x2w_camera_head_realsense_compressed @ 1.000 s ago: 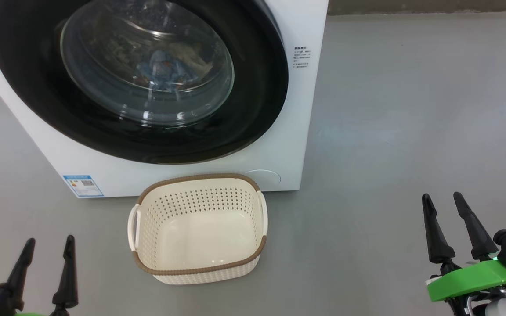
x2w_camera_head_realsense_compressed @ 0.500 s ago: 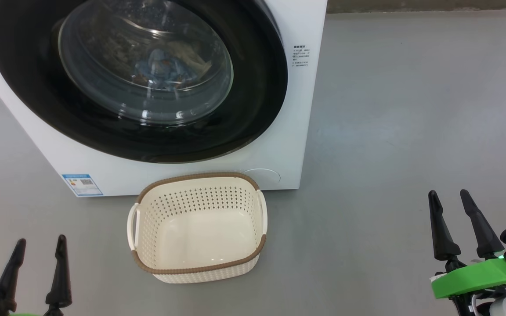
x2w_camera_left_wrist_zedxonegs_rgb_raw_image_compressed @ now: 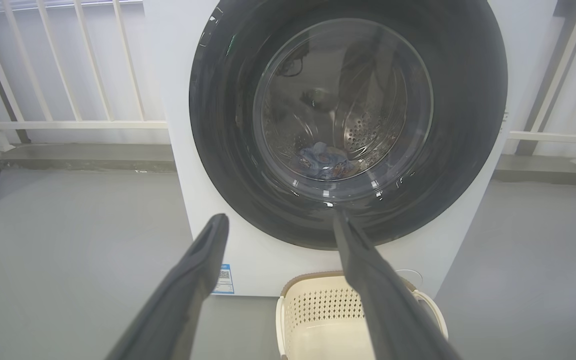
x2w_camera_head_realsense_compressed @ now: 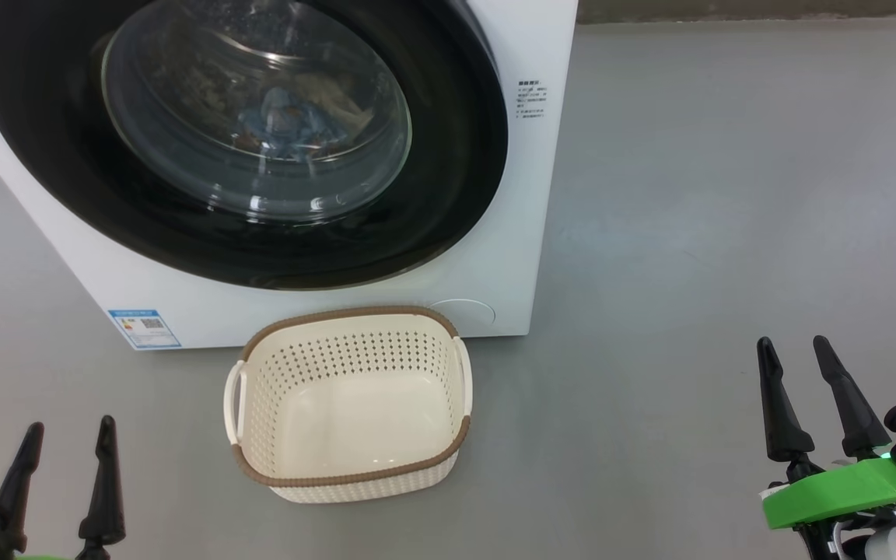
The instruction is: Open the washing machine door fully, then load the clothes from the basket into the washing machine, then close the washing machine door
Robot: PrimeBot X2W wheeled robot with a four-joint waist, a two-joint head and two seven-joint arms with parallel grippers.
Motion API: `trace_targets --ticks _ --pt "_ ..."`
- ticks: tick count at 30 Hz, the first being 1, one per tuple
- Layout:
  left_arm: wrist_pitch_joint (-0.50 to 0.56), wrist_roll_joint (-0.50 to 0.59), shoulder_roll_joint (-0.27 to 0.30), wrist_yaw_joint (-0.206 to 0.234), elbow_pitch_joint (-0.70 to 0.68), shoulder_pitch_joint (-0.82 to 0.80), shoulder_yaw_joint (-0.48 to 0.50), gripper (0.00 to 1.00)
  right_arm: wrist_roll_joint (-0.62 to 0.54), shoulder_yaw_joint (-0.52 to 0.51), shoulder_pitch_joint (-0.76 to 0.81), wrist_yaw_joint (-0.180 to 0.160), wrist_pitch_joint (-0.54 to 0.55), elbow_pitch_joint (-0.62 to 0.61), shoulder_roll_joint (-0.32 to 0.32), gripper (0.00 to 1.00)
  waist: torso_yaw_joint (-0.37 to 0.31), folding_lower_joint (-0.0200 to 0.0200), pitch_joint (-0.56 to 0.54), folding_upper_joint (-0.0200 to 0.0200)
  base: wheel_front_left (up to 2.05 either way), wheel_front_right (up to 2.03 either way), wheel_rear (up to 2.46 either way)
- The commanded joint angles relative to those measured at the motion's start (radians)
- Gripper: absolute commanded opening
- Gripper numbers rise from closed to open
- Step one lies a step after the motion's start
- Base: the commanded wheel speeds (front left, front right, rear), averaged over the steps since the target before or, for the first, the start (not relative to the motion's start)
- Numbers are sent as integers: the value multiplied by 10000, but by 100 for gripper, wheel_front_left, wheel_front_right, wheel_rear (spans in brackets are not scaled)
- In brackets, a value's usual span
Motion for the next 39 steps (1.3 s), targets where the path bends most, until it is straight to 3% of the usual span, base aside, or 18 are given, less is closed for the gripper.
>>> trace_targets --ticks 1,11,12,16,22,27,39 --pt "-63 105 258 8 -321 -100 374 100 -75 182 -63 -27 -49 -273 -97 100 -5 0 -8 0 0 0 0" --pt "-63 128 179 8 -127 18 527 100 -71 216 -33 -27 -49 -276 -80 100 -129 0 -78 0 0 0 0" --pt "3 97 -64 0 102 174 112 0 3 10 1 2 0 34 22 0 -129 0 -78 0 0 0 0" --pt "34 55 -393 0 490 257 38 0 43 33 51 2 19 530 271 0 -131 0 -79 0 0 0 0" --pt "242 -580 -448 0 459 207 58 0 637 -13 33 0 188 512 302 0 -111 22 -114 0 0 0 0" --pt "372 -1120 -495 1 414 187 32 0 1131 -52 8 -1 331 516 327 0 -96 2 -109 0 0 0 0" --pt "709 -2411 -605 1 319 111 -3 0 2312 -153 -62 -3 678 516 391 0 -59 0 -131 0 0 0 0"
